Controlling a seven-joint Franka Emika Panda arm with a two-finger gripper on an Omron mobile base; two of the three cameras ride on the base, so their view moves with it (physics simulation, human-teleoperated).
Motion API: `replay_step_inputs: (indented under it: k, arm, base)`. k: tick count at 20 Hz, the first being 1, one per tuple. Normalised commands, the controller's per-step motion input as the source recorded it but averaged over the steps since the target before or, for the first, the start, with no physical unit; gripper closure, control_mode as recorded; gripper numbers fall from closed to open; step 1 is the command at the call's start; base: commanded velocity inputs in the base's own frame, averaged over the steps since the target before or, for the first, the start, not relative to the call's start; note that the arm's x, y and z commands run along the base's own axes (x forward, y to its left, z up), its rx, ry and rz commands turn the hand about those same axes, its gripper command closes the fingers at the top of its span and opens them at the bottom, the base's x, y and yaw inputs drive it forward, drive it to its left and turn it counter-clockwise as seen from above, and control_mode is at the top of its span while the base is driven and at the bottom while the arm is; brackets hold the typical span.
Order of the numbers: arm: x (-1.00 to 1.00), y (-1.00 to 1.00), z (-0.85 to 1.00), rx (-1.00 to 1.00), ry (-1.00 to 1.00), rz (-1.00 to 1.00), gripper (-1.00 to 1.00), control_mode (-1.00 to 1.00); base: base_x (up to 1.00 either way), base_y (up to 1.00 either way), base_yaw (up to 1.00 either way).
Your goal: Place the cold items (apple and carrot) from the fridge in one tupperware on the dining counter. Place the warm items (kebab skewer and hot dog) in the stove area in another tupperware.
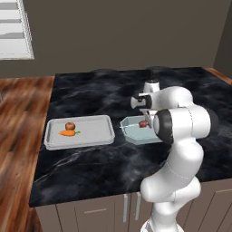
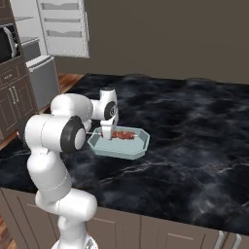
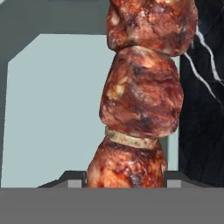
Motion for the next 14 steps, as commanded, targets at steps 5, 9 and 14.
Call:
replay_step_inputs:
  k: [5, 9, 14]
  arm:
    - [0.3, -0.02, -0.22, 0.0, 0.0, -0.15, 1.0, -1.0]
    - [0.26, -0.12, -0.17, 0.01, 0.0, -0.09, 1.0, -1.0]
    - [0.24, -0.15, -0.15, 0.04, 0.0, -0.03, 1.0, -1.0]
  base:
    - [0.0, 0.0, 0.0]
    - [0.0, 0.0, 0.0]
    - [0.0, 0.0, 0.0]
